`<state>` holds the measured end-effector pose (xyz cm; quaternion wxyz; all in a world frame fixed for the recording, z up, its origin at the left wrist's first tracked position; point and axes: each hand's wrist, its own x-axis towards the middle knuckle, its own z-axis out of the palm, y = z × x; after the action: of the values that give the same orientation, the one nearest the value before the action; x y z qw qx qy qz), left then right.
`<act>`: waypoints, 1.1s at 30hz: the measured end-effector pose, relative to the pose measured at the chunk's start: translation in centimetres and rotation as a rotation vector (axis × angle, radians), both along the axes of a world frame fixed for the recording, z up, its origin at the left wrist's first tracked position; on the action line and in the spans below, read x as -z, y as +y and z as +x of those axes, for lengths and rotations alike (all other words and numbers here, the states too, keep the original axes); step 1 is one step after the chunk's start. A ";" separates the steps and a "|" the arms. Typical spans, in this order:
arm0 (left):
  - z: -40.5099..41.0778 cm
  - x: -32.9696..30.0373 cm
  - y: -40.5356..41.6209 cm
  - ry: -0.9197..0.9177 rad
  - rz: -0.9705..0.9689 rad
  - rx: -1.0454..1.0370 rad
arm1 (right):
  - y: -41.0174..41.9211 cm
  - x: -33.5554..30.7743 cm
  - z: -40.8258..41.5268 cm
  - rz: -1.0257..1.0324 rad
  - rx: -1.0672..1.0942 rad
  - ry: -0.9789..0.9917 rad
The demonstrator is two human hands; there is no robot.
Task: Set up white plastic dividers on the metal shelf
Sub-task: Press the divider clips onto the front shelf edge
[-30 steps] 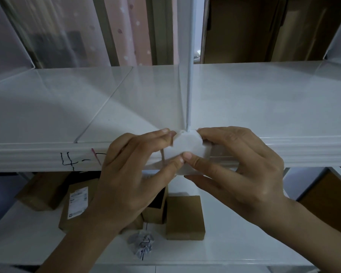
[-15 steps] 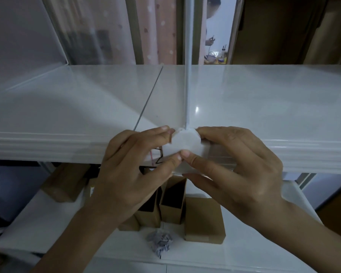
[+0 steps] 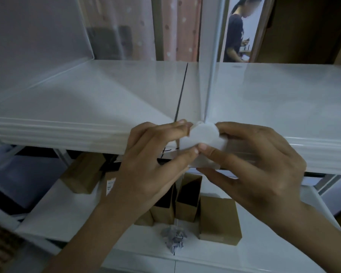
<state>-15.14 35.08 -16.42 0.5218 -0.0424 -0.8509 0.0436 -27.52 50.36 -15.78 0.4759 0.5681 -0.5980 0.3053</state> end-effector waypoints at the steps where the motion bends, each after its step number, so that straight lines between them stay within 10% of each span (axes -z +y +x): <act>1: -0.1 0.0 0.2 0.019 0.006 0.006 | 0.1 -0.1 0.0 0.006 0.012 0.007; 33: 0.5 -0.5 -1.1 -0.037 -0.039 -0.060 | 0.8 -1.5 -0.8 0.204 0.144 0.070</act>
<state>-14.60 33.94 -15.87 0.5036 -0.0278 -0.8602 0.0750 -28.29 51.12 -14.28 0.4570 0.5793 -0.6482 0.1880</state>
